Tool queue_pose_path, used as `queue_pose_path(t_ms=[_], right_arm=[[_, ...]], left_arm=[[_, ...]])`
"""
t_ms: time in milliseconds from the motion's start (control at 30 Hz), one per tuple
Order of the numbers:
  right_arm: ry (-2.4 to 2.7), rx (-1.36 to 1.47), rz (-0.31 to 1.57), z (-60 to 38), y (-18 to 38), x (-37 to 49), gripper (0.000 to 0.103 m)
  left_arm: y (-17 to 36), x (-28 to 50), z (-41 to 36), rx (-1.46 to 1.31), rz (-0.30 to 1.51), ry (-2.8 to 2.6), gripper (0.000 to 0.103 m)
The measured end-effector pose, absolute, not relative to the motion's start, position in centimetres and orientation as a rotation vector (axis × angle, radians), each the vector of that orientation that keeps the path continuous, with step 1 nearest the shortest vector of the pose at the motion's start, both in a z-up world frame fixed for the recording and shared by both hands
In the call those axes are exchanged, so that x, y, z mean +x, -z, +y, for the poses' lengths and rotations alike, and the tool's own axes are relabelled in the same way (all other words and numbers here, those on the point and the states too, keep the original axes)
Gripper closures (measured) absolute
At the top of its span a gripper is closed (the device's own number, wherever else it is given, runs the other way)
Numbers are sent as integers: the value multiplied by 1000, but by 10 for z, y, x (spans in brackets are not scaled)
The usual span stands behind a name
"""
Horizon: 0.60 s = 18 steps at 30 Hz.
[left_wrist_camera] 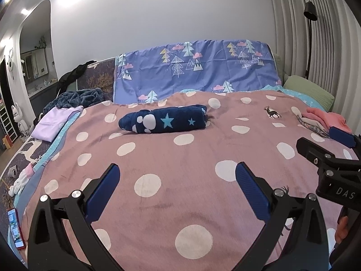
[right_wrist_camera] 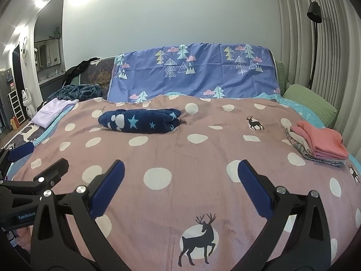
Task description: Fold small clothes
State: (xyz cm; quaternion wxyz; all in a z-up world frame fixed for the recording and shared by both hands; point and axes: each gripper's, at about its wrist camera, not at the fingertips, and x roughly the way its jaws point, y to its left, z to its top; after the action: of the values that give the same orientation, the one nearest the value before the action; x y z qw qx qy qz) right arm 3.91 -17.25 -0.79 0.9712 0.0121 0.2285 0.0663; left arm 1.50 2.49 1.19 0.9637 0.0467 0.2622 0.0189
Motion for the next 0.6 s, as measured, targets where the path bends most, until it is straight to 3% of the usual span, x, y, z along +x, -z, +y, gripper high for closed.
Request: queue_pose_path(t_ms=[600], right_arm=[[-125,23,478,-178,15,43,2]], left_arm=[[-4,18,26,94,556,-22,1]])
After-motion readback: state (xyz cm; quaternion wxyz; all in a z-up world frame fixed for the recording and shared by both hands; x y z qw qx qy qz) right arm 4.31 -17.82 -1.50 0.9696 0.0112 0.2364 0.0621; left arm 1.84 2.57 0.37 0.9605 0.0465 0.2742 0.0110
